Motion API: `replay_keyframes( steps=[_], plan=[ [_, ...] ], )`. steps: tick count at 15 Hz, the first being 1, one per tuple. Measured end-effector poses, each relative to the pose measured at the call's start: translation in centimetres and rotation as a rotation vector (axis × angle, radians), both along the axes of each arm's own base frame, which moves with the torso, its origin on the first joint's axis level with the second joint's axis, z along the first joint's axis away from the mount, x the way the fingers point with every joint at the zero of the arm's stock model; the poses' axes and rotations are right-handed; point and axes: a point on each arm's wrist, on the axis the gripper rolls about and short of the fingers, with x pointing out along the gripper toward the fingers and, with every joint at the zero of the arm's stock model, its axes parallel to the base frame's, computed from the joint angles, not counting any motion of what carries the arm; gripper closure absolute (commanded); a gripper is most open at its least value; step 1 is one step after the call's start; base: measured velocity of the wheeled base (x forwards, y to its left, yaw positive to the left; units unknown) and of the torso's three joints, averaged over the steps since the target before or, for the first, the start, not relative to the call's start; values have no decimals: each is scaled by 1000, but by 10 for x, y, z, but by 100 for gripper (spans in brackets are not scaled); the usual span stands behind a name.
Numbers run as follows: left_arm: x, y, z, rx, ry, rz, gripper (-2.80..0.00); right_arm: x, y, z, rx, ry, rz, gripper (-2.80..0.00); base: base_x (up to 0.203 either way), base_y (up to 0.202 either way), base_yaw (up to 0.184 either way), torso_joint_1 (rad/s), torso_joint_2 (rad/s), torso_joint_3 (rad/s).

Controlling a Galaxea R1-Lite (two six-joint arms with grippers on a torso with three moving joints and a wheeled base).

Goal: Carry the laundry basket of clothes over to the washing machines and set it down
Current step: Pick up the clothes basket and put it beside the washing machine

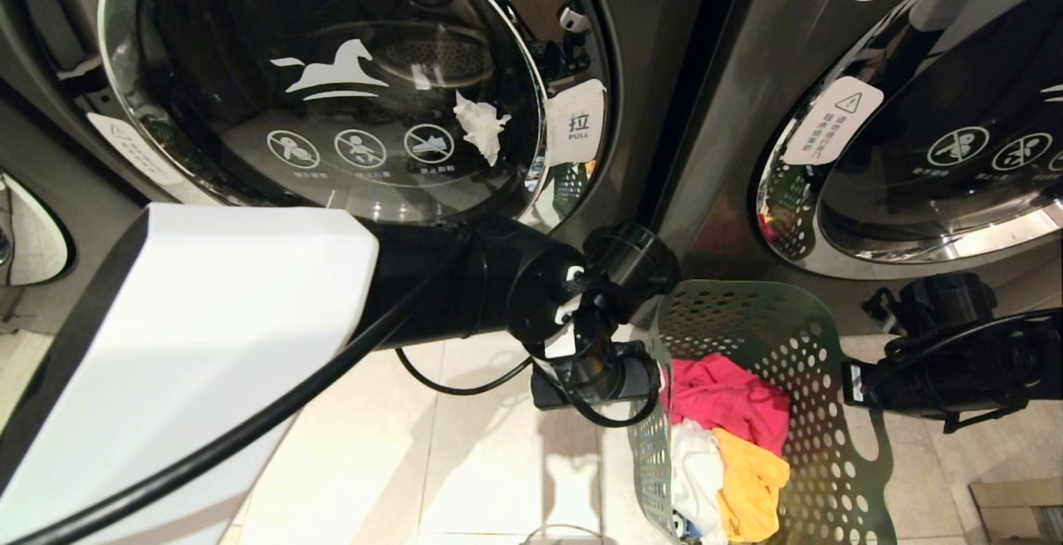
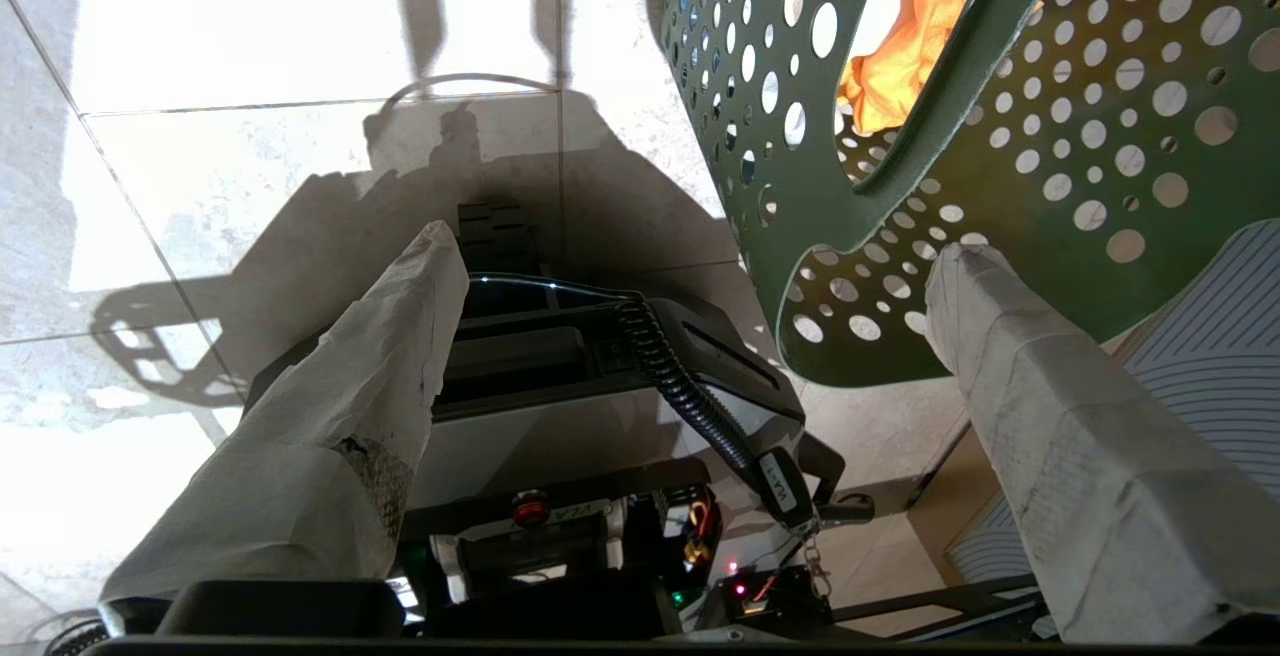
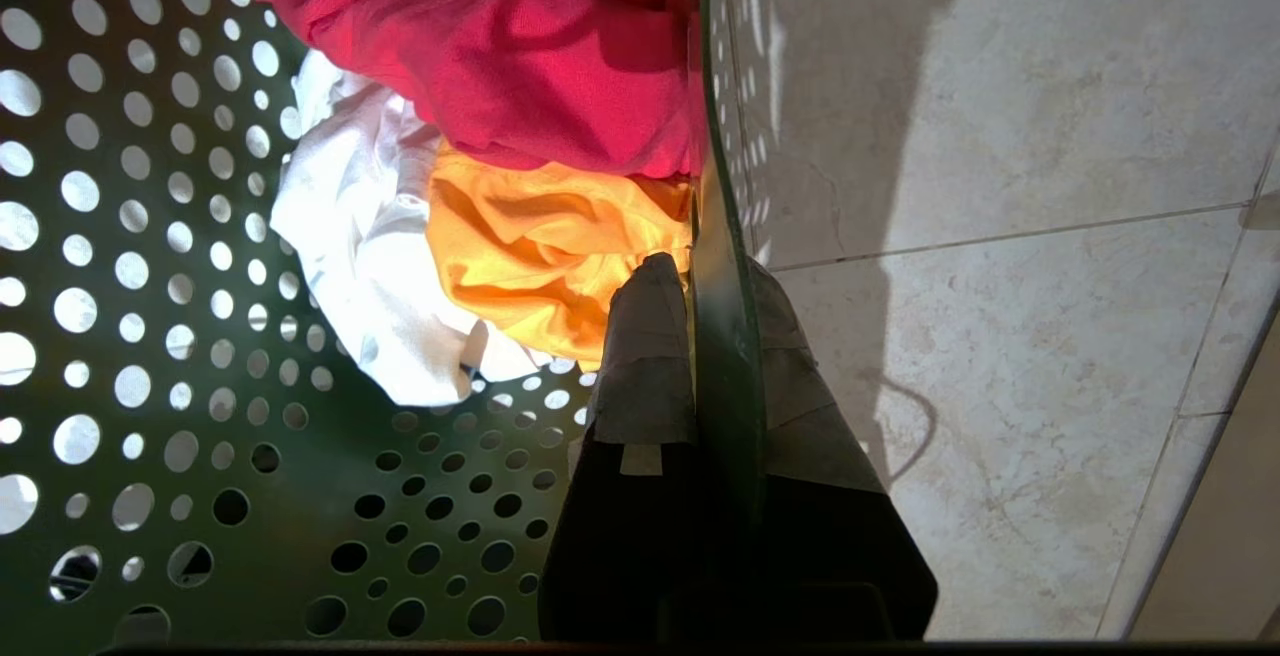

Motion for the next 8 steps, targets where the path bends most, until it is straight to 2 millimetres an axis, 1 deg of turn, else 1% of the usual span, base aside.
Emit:
replay_keyframes(
  steps=[8],
  plan=[
    [0,0,0,1,-1,1,-280,-1,0,17,-22,-43,-5,0,0,0,0,0,0,0]
  ],
)
